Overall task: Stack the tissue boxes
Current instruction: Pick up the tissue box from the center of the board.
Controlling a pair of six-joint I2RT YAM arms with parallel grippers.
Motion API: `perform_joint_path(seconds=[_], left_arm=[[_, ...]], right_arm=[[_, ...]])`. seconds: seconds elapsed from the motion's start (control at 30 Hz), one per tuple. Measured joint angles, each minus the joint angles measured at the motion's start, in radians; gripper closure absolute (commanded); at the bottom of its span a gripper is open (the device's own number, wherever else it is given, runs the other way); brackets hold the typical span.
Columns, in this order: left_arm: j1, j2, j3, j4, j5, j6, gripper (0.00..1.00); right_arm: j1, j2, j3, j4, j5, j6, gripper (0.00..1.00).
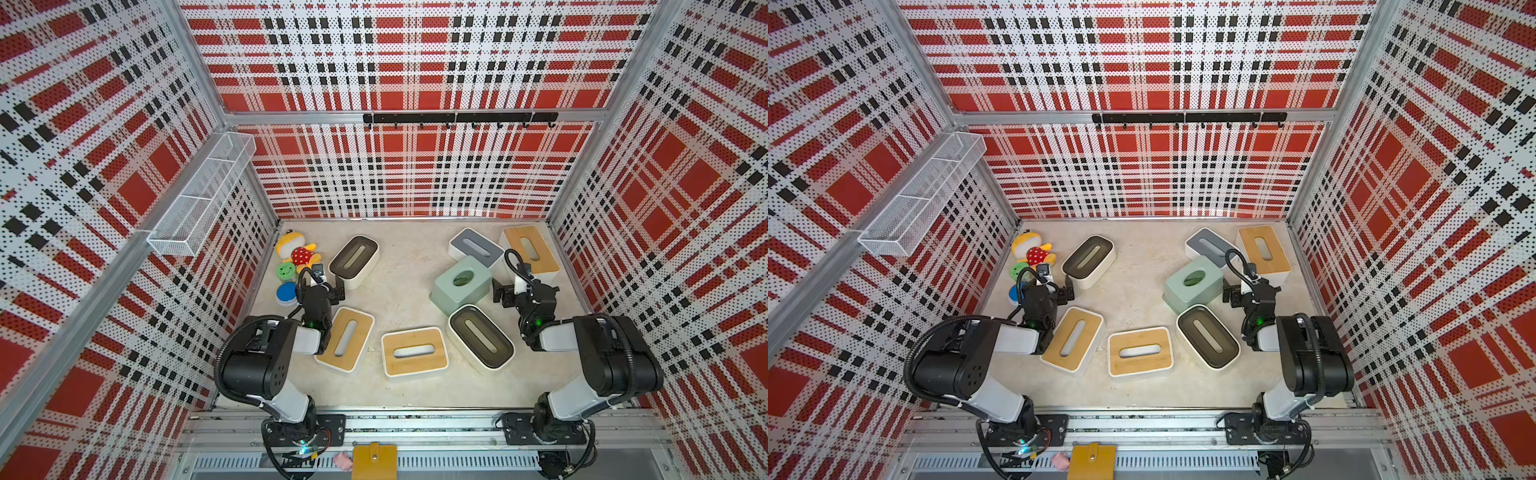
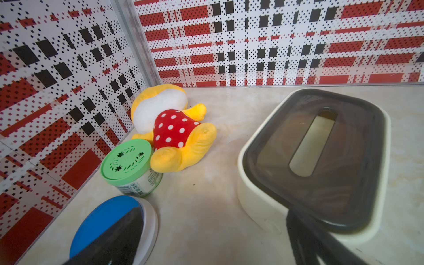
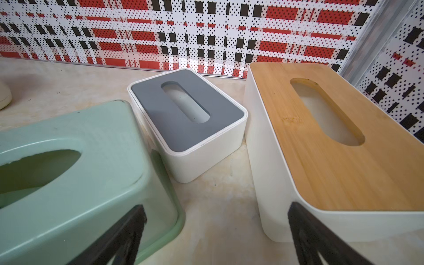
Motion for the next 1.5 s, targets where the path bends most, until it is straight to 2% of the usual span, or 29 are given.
perform_joint_path(seconds=[0.7,1.0,1.07,1.23,1.37,1.5], left_arm=[[0.0,0.0,0.0,0.0,-0.006,0.006,0.01],[0.039,-0.019,-0.021,0.004,0.042,-0.015,0.01],[0.041,-0.07,-0.029,-0.032,0.042,-0.017,0.01],[0.027,-0.273,-0.005,-0.175,-0.003,-0.04,0.0],[-0.008,-0.391,0.107,-0.372,-0.024,-0.072,0.01],[-0.034,-0.476,0.283,-0.631,-0.007,-0.177,0.01]], right_arm=[[-0.002,0.0,0.0,0.0,0.0,0.003,0.0],[-0.006,-0.011,-0.003,-0.007,0.099,0.045,0.0],[-0.006,-0.086,-0.034,-0.039,0.155,0.06,0.0],[-0.004,-0.415,-0.07,-0.122,0.246,0.133,0.0],[-0.003,-0.639,-0.037,-0.229,0.29,0.239,0.0],[0.001,-0.786,0.114,-0.508,0.389,0.401,0.0]])
